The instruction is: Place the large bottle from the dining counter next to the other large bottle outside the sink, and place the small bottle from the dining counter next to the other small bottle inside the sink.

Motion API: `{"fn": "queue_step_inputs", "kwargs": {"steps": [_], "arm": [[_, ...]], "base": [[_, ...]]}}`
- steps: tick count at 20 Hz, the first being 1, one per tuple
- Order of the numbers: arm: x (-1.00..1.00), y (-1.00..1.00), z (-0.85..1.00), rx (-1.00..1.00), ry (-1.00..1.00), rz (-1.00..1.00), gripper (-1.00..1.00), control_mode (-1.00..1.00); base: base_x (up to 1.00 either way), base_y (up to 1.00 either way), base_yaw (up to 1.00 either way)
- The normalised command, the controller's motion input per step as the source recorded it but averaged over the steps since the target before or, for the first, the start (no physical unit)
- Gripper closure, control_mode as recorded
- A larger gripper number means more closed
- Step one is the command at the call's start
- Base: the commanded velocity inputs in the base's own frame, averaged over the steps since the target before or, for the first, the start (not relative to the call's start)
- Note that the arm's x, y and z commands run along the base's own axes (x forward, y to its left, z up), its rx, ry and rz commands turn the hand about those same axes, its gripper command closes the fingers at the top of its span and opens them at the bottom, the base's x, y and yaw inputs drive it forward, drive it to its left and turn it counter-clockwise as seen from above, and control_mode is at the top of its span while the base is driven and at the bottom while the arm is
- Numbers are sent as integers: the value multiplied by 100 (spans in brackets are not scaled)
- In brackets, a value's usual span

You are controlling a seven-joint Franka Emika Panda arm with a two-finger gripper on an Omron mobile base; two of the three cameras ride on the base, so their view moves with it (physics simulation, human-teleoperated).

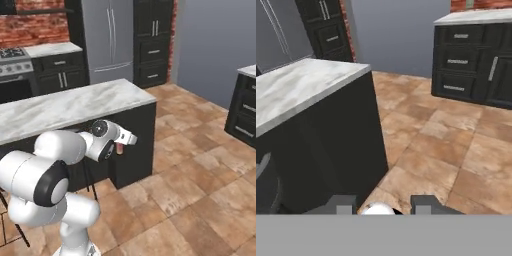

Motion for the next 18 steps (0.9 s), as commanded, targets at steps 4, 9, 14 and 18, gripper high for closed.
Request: {"fn": "queue_step_inputs", "kwargs": {"steps": [4, 9, 14, 18], "arm": [[0, 0, 0, 0, 0, 0, 100, 100], [0, 0, 0, 0, 0, 0, 100, 100], [0, 0, 0, 0, 0, 0, 100, 100], [0, 0, 0, 0, 0, 0, 100, 100]], "base": [[0, -19, -42], [21, -14, -38], [51, -19, -32], [67, -16, -29]]}}
